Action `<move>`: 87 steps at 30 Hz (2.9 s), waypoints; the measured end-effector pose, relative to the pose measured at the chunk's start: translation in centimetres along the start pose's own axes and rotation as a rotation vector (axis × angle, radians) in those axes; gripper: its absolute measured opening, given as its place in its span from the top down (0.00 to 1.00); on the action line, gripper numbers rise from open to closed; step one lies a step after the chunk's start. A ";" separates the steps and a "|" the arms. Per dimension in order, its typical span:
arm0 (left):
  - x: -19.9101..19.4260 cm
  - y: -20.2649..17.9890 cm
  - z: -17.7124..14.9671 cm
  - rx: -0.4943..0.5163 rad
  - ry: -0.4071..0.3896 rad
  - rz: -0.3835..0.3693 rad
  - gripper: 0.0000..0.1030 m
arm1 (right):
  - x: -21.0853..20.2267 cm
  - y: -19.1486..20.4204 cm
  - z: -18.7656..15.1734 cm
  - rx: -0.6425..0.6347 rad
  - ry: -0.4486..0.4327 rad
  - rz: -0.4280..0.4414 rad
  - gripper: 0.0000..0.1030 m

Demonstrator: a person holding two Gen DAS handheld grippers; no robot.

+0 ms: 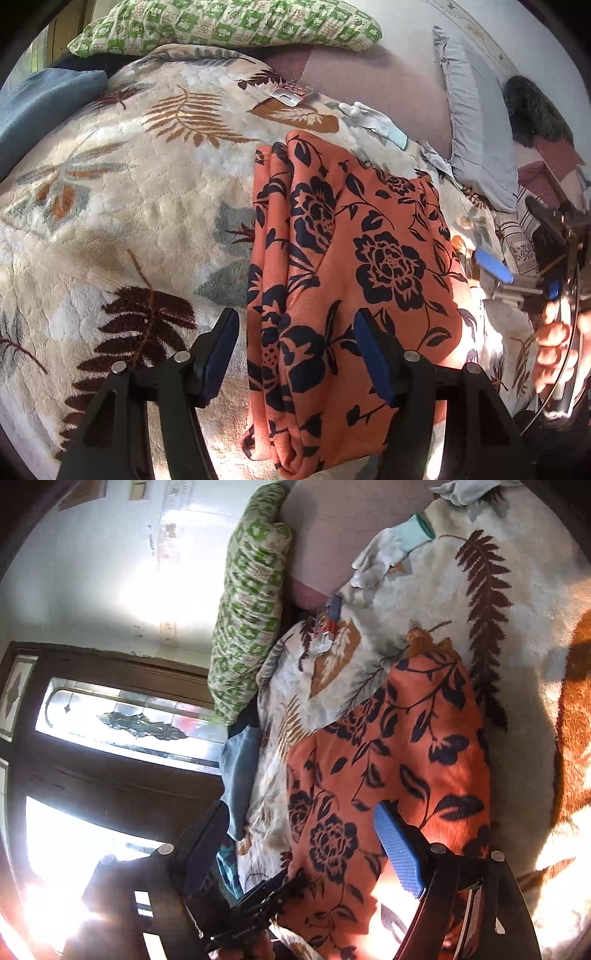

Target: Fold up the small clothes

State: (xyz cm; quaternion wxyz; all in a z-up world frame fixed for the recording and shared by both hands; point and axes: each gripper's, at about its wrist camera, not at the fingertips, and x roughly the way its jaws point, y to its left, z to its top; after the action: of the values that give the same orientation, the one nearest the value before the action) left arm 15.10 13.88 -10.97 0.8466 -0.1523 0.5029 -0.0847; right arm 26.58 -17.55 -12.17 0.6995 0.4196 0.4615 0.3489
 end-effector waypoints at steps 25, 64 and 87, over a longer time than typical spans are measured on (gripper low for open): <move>-2.0 -1.3 -4.5 -0.072 -0.026 0.072 0.32 | -0.8 -1.3 -9.8 -0.054 0.039 -0.091 0.15; 0.3 0.2 -2.1 -0.112 0.007 0.183 0.22 | 1.4 -0.9 -6.7 -0.076 0.079 -0.190 0.15; -6.0 -1.2 -3.0 -0.092 -0.158 0.167 0.22 | -7.8 -1.0 -14.4 -0.077 -0.023 -0.210 0.15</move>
State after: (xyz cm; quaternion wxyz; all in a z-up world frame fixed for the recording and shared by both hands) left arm 9.61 13.96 -6.98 0.8800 -0.1545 0.4487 0.0216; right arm 10.60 -20.95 -13.55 0.7530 0.3457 0.4812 0.2863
